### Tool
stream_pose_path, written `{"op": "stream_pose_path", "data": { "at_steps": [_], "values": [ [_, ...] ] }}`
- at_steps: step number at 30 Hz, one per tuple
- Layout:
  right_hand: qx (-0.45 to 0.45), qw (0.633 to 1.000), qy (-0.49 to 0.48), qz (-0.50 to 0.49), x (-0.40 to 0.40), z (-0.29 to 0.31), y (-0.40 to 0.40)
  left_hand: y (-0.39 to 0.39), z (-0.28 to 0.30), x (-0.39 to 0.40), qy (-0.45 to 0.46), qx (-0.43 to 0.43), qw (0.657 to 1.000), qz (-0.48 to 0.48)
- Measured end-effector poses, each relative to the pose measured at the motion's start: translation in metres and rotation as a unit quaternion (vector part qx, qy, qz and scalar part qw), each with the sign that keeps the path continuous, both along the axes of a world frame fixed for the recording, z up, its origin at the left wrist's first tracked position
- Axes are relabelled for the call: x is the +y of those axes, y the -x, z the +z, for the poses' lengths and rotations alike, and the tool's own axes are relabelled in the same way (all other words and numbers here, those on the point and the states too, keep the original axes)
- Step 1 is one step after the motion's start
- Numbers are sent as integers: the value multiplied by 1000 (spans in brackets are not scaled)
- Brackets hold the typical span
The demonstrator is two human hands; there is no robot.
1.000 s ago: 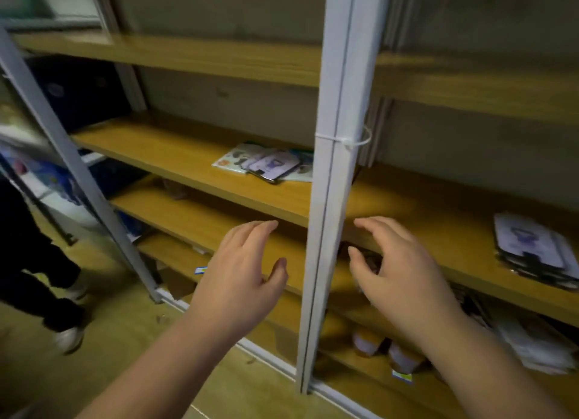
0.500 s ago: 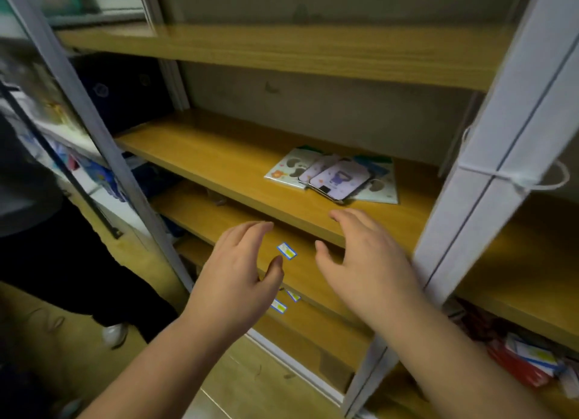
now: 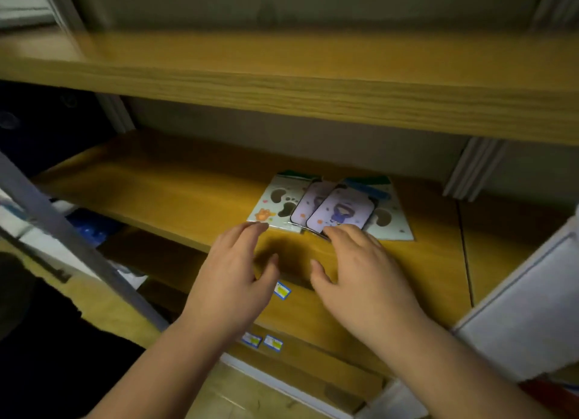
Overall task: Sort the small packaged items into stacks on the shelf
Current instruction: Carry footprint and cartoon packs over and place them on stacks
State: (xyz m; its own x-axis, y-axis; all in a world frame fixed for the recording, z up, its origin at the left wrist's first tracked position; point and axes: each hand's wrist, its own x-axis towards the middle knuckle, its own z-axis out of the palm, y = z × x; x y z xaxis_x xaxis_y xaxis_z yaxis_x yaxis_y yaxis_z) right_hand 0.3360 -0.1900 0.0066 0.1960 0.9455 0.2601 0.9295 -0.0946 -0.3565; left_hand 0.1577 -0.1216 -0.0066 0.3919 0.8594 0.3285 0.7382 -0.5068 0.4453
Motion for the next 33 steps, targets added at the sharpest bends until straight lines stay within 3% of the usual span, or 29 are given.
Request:
{"op": "stream_pose_path", "data": {
  "at_steps": [4,10,17,21,28,33],
  "values": [
    [-25,994,12,-104,22,2,-12,-2,-3,35,9,-14,998,-64],
    [-35,957,121,-261,48,-6,-22,2,-11,79,14,-12,993,-115],
    [1,937,108,-333,63,-9,-17,3,-13,110,23,24,992,-125],
    [159,938,36,-305,60,-9,-18,-2,-16,119,66,76,993,-59],
    [445,858,-9,-257,44,-11,-16,-23,-15,119,41,140,985,-96],
    [516,819,-64,-243,34,-15,-13,-40,-18,113,23,229,970,-81]
  ]
}}
